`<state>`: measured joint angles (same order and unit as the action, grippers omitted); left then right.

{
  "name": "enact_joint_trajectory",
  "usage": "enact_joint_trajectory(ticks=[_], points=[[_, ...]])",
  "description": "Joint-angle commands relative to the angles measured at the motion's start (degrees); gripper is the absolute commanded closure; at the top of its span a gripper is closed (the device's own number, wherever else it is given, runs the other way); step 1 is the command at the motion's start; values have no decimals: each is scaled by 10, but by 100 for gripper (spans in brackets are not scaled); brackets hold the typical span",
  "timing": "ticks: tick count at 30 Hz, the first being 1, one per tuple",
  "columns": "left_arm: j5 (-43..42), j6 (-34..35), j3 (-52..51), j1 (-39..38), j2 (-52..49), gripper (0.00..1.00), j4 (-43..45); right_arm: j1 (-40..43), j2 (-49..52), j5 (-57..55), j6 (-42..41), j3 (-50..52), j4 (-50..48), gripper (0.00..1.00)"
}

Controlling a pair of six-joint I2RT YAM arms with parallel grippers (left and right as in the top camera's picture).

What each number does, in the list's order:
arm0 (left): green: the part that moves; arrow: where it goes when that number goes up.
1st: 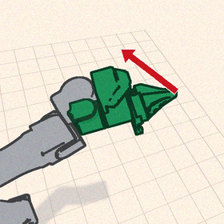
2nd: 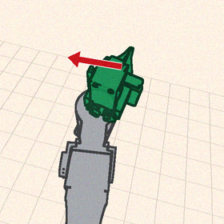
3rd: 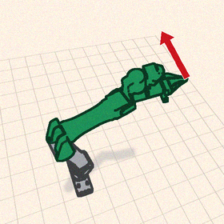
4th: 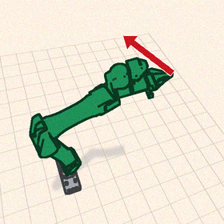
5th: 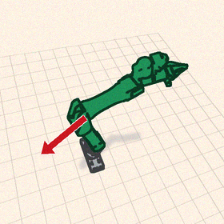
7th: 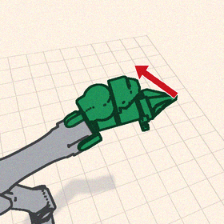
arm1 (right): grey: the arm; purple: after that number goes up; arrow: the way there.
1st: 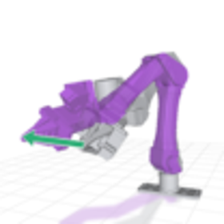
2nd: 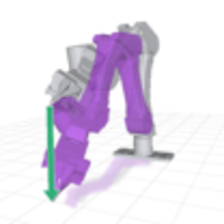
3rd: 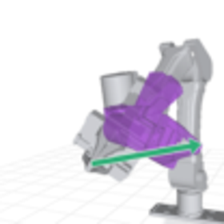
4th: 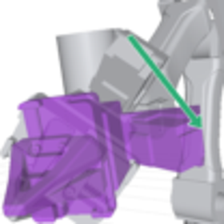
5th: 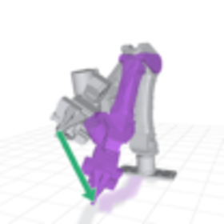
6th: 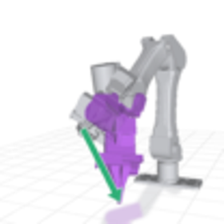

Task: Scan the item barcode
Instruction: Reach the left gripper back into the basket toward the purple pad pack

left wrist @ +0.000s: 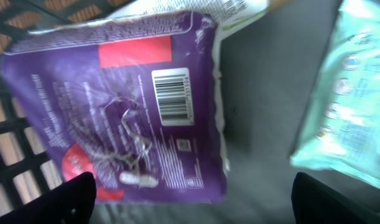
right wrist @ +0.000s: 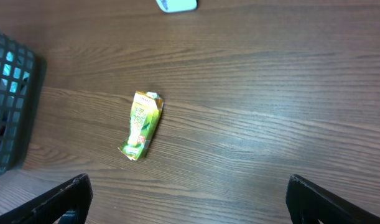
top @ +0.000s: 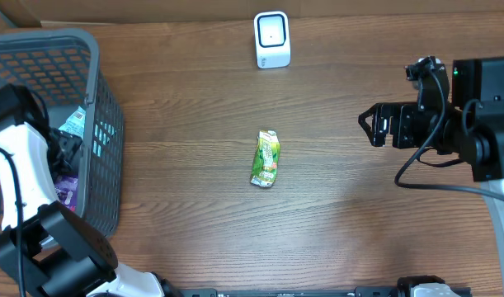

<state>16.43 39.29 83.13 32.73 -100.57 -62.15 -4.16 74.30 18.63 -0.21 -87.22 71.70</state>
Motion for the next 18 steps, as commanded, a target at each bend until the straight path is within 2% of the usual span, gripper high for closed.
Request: enact_joint_trajectory(ticks=[1,8,11,14,18], points=[[38,5,-53,0,2,9,40,-2,18,-1,3,-12,0,0],[48,0,-115,0,1,10,98,-3,36,5,3,-12,-9,0],[50,-1,-138,0,1,18,118,-3,37,5,3,-12,-13,0],[52,-1,-155,0,0,36,132,-3,37,5,3,-12,-15,0],[52,-1,-162,0,0,69,138,-3,37,3,3,-12,-15,0]])
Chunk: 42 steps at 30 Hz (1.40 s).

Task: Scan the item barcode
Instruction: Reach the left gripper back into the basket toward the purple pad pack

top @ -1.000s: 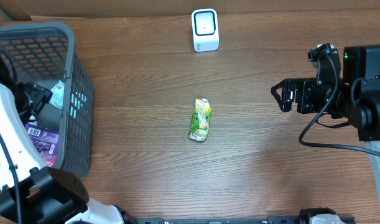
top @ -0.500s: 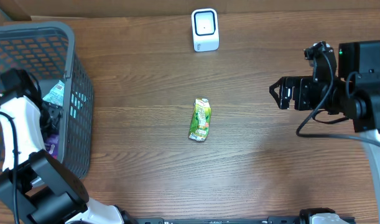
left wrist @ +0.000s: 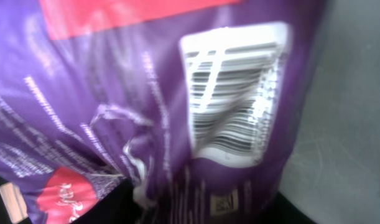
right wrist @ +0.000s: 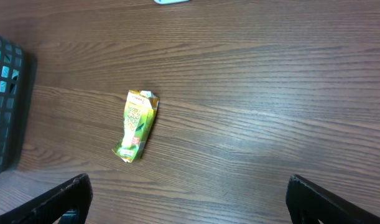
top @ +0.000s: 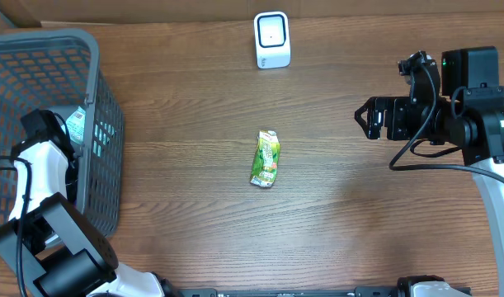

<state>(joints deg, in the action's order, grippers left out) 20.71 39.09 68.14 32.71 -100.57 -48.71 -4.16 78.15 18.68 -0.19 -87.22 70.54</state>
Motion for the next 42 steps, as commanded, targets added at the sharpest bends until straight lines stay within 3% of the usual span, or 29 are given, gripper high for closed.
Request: enact_joint_trajectory(ticks=[1,3,9,17,22,26,29,34,42], points=[[9,1,-12,0,0,80,4,-3,-2,3,3,-12,-3,0],[9,-6,-10,0,1,96,3,-3,-2,3,5,-12,-3,0],[7,-19,63,0,1,96,-56,-3,-2,3,5,-12,-4,0],[2,-51,352,-7,2,96,-261,-3,-2,3,5,-12,-3,0],[-1,-71,486,-21,2,96,-346,-3,-2,3,5,-12,-3,0],[-49,-129,573,-47,2,96,-385,-3,-2,3,5,-12,-3,0],[-76,-165,643,-88,4,96,-414,-3,-2,3,5,-12,-3,0],[-77,-169,739,-209,12,96,-450,-3,-2,4,5,-12,-3,0],[-35,-144,730,-443,4,96,-469,-3,-2,5,5,-12,5,0]])
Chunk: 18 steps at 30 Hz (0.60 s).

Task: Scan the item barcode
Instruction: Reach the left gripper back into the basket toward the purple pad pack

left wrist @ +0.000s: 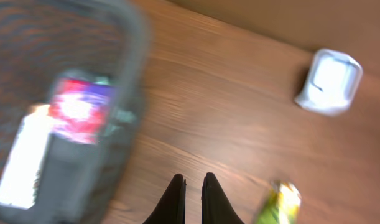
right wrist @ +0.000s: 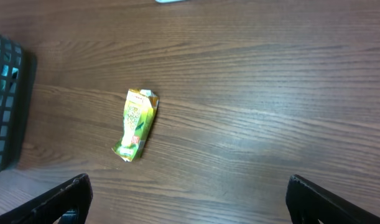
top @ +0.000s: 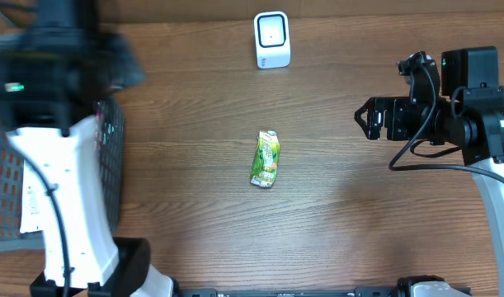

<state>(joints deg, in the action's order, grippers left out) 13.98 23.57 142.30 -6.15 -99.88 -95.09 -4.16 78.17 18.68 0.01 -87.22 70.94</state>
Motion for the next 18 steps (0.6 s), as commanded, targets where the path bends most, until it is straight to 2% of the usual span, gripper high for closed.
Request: enact_joint_trajectory(ticks=[1,2,5,7,10,13,18], points=[[52,26,-16,-66,-6,95,-6,-3,-2,5,3,-12,3,0],[76,44,-20,-72,-8,88,-7,-3,-2,5,3,-12,6,0],[96,69,-18,-57,-7,40,-1,-3,-2,5,3,-12,9,0],[93,69,-11,-32,-3,20,6,-3,-2,5,3,-12,9,0],[92,69,-3,26,-1,9,11,-3,-2,5,3,-12,8,0],[86,66,-5,96,-2,7,5,-3,-2,5,3,-12,8,0],[58,15,-8,220,-17,6,16,-3,-2,5,3,-12,8,0]])
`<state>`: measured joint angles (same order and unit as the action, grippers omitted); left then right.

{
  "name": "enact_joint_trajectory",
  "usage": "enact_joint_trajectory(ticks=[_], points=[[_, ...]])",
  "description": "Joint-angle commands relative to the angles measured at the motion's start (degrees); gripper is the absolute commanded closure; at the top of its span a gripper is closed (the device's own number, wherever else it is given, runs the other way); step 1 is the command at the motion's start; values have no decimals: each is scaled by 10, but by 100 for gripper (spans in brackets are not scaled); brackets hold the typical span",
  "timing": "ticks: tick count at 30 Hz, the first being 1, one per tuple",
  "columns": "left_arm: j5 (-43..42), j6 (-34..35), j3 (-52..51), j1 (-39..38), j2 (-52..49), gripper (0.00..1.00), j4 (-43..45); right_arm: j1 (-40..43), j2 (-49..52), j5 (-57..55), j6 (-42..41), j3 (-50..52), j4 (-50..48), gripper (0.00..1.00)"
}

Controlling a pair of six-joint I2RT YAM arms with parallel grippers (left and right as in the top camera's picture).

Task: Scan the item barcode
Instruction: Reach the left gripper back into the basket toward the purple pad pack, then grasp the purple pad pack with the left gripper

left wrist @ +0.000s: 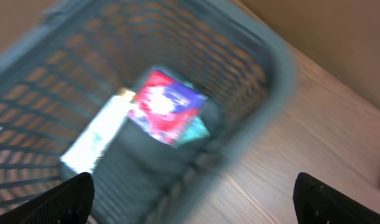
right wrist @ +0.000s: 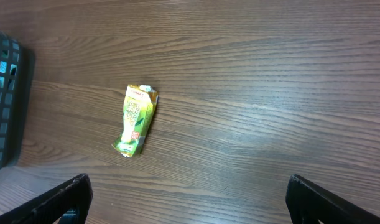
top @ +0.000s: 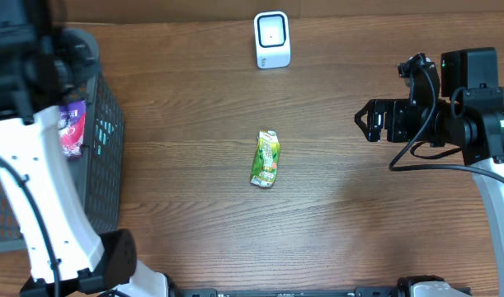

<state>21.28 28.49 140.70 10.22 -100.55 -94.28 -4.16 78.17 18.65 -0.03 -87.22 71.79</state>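
Note:
The white barcode scanner (top: 272,39) stands at the table's far edge. A green pouch (top: 266,158) lies flat mid-table, also seen in the right wrist view as the green pouch (right wrist: 135,120). A purple and red pack (left wrist: 168,106) lies in the grey basket (left wrist: 264,56). My left gripper (left wrist: 193,202) hangs open high above the basket with nothing between its fingers; this view is blurred. My right gripper (right wrist: 190,199) is open and empty above the table, right of the pouch.
A white pack (left wrist: 93,140) and a teal pack (left wrist: 197,129) lie beside the purple one in the basket. The basket's wall (top: 103,157) stands at the table's left side. My left arm (top: 21,49) covers its far corner from overhead.
My left gripper was shut on nothing high over the basket's edge; now its fingers are wide apart and it faces down into the basket. The purple pack lies in the basket. The right arm is still.
My left gripper was open low in the basket over the purple pack's barcode side, then close against it. Later it was high above the basket, shut and empty, with the pack left inside. Now it is open there. The green pouch has not moved.

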Motion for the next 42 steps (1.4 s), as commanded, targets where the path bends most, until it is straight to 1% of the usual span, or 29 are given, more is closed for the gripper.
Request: enact_joint_trajectory(ticks=[1,3,7,12,16,21,24,30,34,42], points=[[-28,-53,8,73,-14,6,12,-3,-2,5,4,-12,-1,0],[-66,-84,8,125,-32,6,16,-3,-2,5,5,-12,-1,0],[-118,-123,8,184,-74,7,23,-3,-2,5,5,-12,-1,0],[-179,-172,8,217,-139,8,59,-3,-2,5,5,-12,-1,0],[-184,-194,8,212,-186,7,79,-3,-2,5,5,-12,-1,0],[-190,-209,8,196,-240,8,79,-3,-2,5,5,-12,-7,0],[-188,-210,8,183,-272,12,74,-3,-2,5,5,-12,-7,0],[-183,-210,3,176,-288,13,69,-3,-2,5,5,-12,-7,0],[-176,-207,-34,167,-288,15,70,-3,-2,5,5,-12,-9,0],[-166,-207,-101,164,-288,16,105,-3,-2,5,5,-12,-8,0]])
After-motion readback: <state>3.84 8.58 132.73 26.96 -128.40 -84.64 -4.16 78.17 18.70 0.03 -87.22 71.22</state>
